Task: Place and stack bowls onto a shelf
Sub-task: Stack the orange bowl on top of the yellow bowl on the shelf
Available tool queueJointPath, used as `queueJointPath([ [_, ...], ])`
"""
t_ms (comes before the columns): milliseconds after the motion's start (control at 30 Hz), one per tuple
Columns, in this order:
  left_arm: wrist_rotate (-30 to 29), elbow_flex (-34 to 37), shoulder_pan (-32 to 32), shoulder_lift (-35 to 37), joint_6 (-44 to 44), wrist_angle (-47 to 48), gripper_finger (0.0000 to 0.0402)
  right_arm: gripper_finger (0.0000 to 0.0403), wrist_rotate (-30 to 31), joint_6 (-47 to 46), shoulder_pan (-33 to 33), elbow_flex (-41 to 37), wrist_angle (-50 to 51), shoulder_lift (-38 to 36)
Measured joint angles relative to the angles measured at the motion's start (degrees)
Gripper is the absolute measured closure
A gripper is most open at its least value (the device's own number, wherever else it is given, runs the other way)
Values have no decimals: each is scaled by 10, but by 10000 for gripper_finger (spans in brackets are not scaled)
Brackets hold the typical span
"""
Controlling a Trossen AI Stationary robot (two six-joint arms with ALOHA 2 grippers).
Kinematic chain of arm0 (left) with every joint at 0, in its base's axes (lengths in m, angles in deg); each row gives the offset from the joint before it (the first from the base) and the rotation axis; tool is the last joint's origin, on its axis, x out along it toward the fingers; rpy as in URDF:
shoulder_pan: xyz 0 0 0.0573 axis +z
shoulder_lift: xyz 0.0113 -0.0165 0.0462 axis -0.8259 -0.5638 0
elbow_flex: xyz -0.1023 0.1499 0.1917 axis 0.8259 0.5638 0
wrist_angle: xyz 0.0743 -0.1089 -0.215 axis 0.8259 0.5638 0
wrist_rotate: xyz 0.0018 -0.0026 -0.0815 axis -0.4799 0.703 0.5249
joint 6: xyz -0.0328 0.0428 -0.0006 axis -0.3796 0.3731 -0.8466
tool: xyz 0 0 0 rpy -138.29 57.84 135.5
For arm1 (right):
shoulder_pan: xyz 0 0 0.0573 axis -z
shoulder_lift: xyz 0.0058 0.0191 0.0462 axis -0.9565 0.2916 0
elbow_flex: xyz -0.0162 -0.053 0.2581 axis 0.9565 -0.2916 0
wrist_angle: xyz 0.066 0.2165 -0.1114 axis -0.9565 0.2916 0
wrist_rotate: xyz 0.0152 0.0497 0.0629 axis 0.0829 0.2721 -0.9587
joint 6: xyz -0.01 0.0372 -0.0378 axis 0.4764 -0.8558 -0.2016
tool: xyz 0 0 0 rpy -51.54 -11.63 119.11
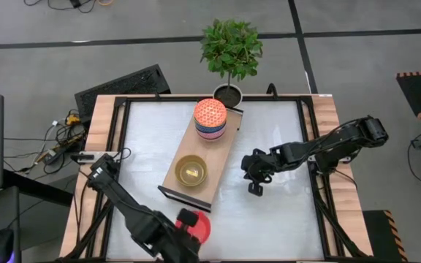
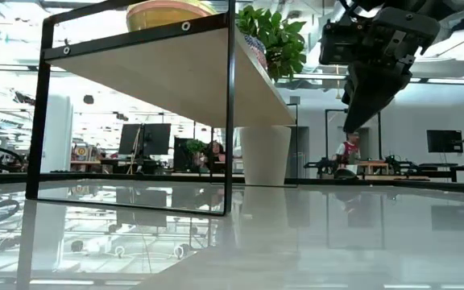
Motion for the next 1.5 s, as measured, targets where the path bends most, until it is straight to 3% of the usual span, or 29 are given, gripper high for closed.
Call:
queueJointPath([
  [200,-67,49,14,93,-97,6,401,377,1,-4,1,0,-9,0],
  [367,-240,49,40,147,-135,37,401,377,1,-5,5,0,-14,0],
  [467,-287,49,76,166,-159,86,401,377,1,-5,12,0,-14,0],
  [733,-223,90,179,156,-145,70,401,377,1,-10,28,0,-13,0],
  [1067,-180,182,155,154,-179,2,401,377,1,-11,31,0,-12,0],
  [1500,-188,184,152,153,-170,-1,401,377,1,-10,39,0,-12,0],
])
